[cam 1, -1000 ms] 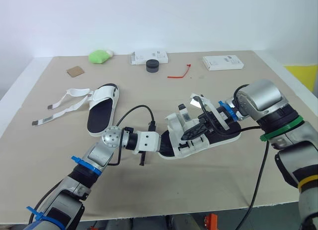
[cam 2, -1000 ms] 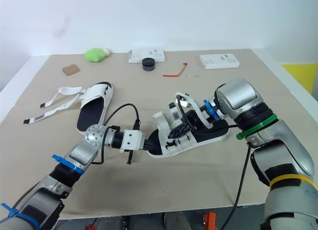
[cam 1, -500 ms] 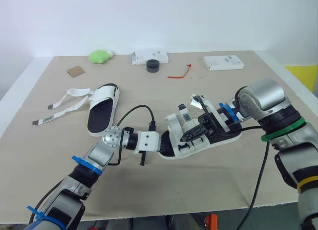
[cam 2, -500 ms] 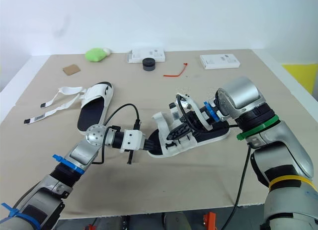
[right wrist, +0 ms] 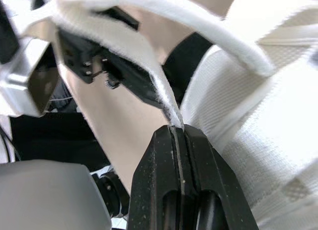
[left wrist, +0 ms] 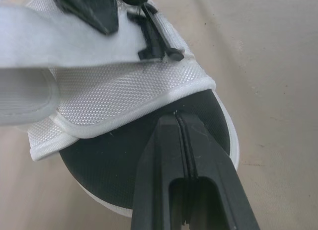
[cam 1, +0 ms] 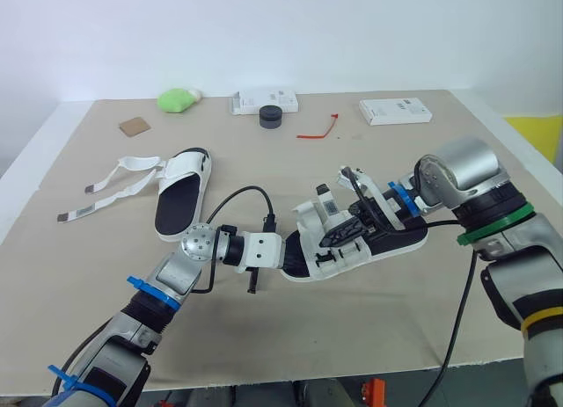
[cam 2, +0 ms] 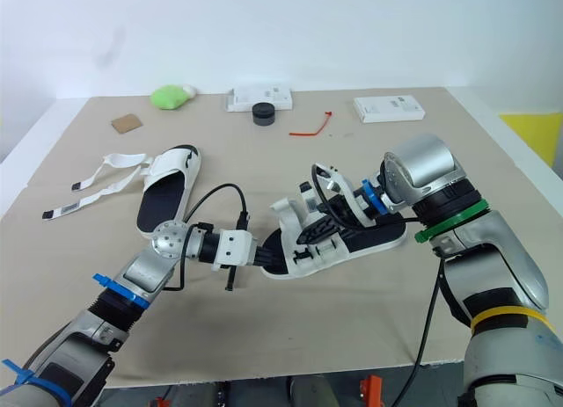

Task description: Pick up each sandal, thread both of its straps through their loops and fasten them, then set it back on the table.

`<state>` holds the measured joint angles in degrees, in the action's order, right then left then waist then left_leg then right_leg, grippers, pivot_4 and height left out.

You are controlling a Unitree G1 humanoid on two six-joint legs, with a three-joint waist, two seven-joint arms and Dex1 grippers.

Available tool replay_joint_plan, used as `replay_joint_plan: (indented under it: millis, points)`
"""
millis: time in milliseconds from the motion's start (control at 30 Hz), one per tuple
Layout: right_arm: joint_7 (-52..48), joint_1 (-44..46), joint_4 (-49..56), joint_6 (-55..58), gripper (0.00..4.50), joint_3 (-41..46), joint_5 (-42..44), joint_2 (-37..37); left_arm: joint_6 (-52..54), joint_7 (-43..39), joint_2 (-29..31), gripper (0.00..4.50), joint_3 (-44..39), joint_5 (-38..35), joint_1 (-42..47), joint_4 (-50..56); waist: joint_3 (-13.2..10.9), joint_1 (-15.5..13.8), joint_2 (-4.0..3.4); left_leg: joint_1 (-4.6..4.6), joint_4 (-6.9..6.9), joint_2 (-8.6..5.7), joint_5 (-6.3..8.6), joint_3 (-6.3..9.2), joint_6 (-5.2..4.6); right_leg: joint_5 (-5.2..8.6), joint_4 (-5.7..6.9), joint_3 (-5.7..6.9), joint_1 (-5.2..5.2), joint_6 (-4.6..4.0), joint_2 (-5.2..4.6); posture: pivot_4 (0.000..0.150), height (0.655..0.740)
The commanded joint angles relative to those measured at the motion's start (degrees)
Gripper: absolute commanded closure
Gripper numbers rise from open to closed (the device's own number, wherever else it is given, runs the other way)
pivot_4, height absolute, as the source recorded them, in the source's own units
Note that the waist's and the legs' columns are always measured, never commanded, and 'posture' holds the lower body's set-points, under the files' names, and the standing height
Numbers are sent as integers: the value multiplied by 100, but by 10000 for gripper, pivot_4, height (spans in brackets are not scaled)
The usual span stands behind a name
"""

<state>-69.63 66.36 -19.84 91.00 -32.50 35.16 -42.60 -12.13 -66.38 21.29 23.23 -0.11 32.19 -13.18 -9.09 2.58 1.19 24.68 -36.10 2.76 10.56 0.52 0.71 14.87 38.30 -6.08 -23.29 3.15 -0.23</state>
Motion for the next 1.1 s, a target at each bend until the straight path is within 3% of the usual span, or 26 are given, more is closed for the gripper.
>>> replay_joint_plan:
  millis: [33, 300, 833, 1100]
  points:
    - [131, -17, -62, 52, 44425, -116, -87, -49, 122, -57, 47, 45000, 266, 204, -198, -101, 1, 0, -1, 0, 0, 0, 0, 0, 0, 0, 0, 0, 0, 0, 0, 1500, 7400]
    - [-51, 156, -203, -131, 44425, -577, -217, -246, 128, -49, 57, 45000, 292, 204, -238, -88, 2, -3, -2, 0, 0, -1, 0, 0, 0, 0, 0, 1, 2, 0, -1, 1500, 7400]
    - [-720, 956, -1017, 131, 44425, -633, 75, 65, 167, -4, 23, 45000, 318, 209, -288, -74, 2, 1, -3, 3, -6, -6, 2, 2, 3, 0, 1, 3, 1, -2, -8, 1500, 7400]
    - [-625, 786, -797, 150, 44425, -913, 349, -43, 180, 34, -18, 45000, 328, 223, -296, -52, 2, -2, -4, 4, -6, -5, 2, 7, 3, 1, 2, 8, 1, -3, -7, 1500, 7400]
